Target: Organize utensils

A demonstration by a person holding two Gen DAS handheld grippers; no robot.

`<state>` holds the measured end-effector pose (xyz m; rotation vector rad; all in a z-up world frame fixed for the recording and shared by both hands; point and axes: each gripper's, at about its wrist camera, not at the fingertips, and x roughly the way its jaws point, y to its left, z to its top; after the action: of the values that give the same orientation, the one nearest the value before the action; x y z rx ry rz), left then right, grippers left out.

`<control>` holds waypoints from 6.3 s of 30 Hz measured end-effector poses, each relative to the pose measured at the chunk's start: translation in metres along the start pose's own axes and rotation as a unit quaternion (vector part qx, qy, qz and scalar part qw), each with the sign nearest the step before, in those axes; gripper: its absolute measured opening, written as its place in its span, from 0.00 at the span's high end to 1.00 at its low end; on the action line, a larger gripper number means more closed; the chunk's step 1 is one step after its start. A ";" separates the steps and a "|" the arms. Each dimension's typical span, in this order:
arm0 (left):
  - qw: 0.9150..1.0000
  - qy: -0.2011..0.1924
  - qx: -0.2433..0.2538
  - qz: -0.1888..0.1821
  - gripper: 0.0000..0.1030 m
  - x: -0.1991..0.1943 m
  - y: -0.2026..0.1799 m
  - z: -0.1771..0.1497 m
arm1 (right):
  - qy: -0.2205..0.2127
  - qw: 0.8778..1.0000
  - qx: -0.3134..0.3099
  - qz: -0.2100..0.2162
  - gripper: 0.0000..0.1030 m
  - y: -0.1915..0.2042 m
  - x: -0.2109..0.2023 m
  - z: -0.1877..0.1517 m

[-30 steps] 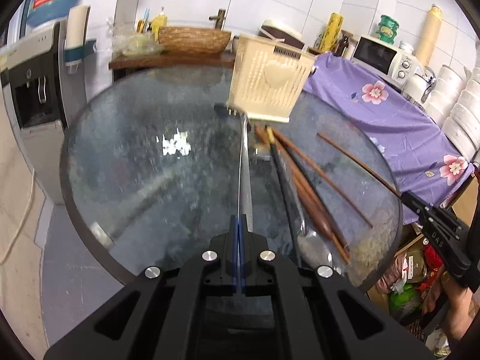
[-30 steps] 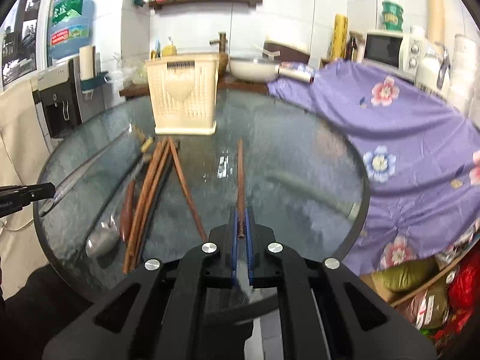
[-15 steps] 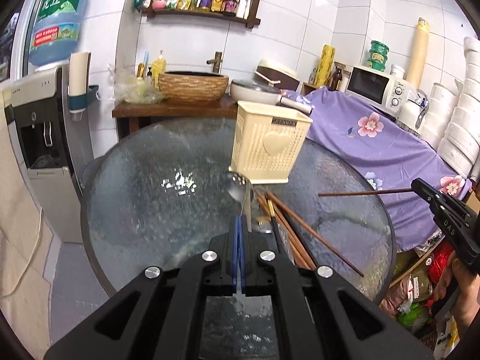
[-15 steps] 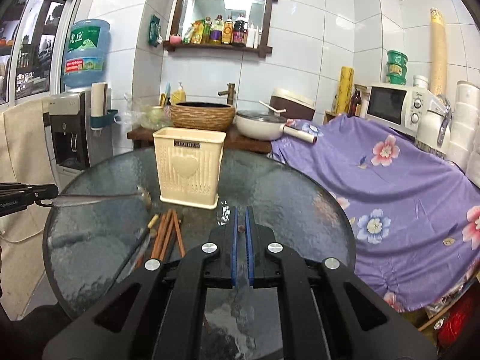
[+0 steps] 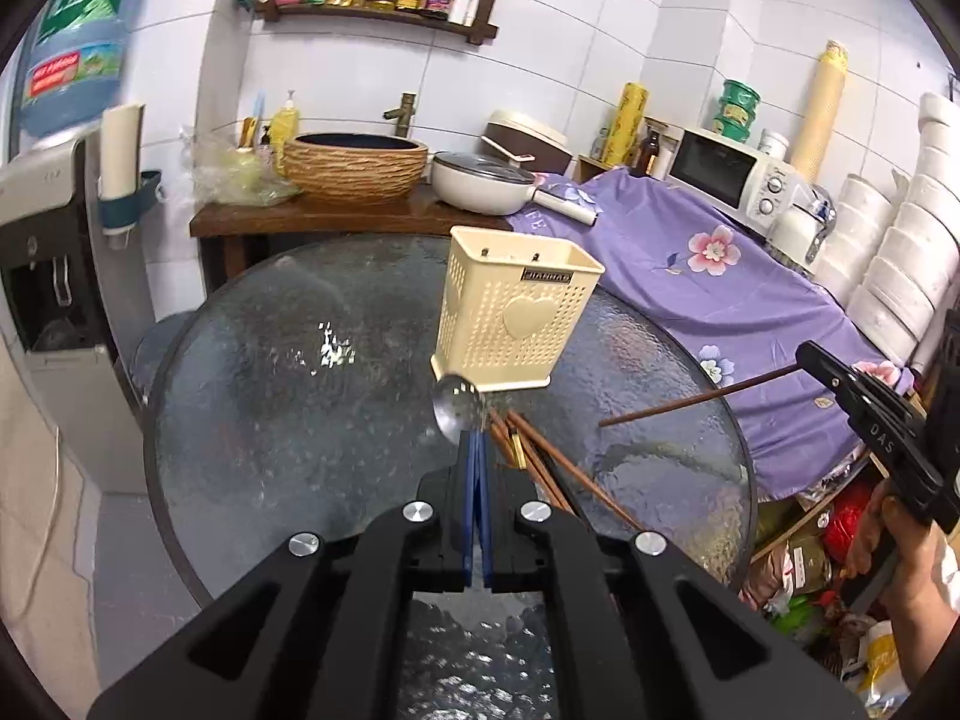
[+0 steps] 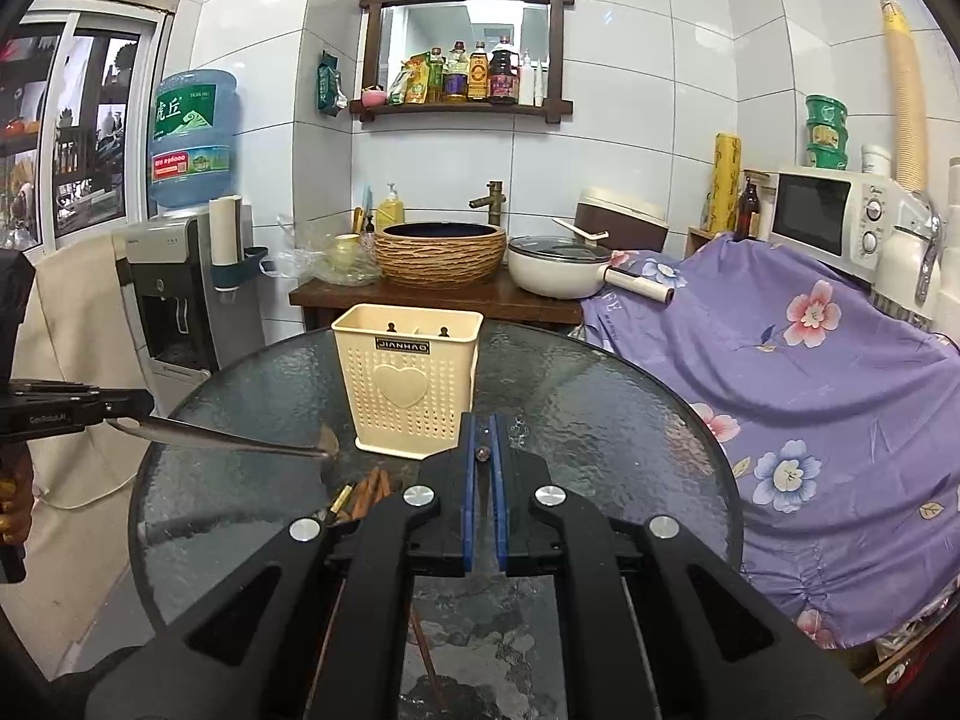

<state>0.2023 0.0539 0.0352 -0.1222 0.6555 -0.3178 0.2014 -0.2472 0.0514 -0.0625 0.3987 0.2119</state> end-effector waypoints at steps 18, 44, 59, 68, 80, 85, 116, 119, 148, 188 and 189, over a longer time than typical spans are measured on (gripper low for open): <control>0.999 -0.007 0.007 -0.037 0.99 -0.004 0.003 0.053 | 0.031 0.998 -0.014 0.047 0.95 0.009 0.025 0.038; 0.996 0.010 0.025 -0.090 0.99 0.012 -0.019 0.123 | 0.082 0.991 -0.016 0.100 0.95 0.012 0.066 0.100; 0.993 -0.030 0.046 -0.102 1.00 -0.003 -0.055 0.249 | 0.056 0.990 0.019 0.131 0.95 -0.001 0.077 0.231; 0.995 -0.059 0.035 -0.073 1.00 0.023 -0.063 0.319 | 0.043 0.992 0.041 0.107 0.95 -0.013 0.112 0.293; 0.997 -0.029 -0.022 -0.067 1.00 0.098 -0.031 0.304 | 0.081 0.993 0.043 0.080 0.95 -0.014 0.180 0.266; 0.998 -0.018 -0.030 -0.058 1.00 0.116 -0.018 0.288 | 0.101 0.991 0.042 0.078 0.95 -0.011 0.199 0.237; 0.999 -0.027 -0.044 -0.010 0.27 0.126 0.024 0.226 | 0.065 0.998 0.012 0.005 0.10 -0.015 0.202 0.173; 0.998 -0.051 -0.041 0.003 0.16 0.107 0.025 0.208 | 0.056 0.998 0.007 0.006 0.10 -0.016 0.185 0.155; 0.995 0.084 0.046 -0.010 0.33 0.055 -0.027 -0.109 | 0.182 0.982 0.006 0.051 0.37 0.023 0.072 -0.132; 0.985 0.131 0.110 0.013 0.89 0.067 -0.072 -0.156 | 0.210 0.977 -0.006 0.035 0.93 0.027 0.066 -0.171; 0.985 0.129 0.110 0.015 0.92 0.067 -0.071 -0.157 | 0.207 0.978 -0.008 0.033 0.93 0.028 0.065 -0.172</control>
<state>0.1377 -0.0370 -0.1119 0.1425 0.8720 -0.3781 0.1888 -0.2250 -0.1325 -0.1098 0.8153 0.2686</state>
